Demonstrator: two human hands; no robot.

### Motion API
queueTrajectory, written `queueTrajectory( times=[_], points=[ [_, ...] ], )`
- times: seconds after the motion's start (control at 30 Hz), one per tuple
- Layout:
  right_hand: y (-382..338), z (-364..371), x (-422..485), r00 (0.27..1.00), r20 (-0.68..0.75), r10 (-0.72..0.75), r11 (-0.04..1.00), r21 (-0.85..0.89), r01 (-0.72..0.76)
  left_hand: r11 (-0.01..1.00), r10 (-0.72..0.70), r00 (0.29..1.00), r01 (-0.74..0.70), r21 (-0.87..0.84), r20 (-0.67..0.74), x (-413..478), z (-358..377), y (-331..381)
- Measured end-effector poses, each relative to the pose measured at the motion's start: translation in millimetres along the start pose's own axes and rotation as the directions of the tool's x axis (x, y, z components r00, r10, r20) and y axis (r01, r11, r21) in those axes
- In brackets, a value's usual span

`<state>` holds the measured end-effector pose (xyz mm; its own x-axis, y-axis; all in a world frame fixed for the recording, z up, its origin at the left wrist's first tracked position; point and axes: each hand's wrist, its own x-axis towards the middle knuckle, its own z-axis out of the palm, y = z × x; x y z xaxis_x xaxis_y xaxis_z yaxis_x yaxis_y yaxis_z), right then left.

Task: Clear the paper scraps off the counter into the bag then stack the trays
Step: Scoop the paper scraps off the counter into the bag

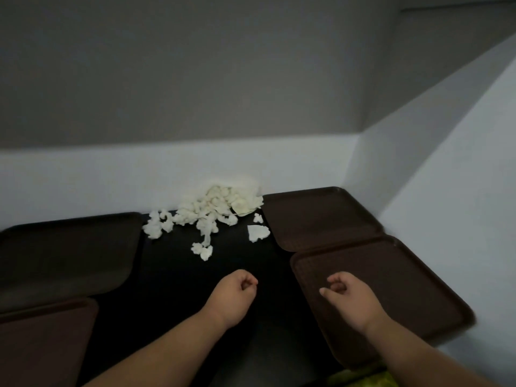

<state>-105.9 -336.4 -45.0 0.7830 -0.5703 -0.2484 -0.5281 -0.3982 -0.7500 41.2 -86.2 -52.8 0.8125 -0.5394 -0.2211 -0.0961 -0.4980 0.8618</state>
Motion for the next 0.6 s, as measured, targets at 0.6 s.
queueTrajectory(
  times=[0.6],
  points=[
    [-94, 136, 112, 0.984, 0.155, -0.088, 0.97, -0.211, 0.12, 0.865, -0.203, 0.969, 0.244, 0.438, -0.139, 79, -72, -86]
  ],
)
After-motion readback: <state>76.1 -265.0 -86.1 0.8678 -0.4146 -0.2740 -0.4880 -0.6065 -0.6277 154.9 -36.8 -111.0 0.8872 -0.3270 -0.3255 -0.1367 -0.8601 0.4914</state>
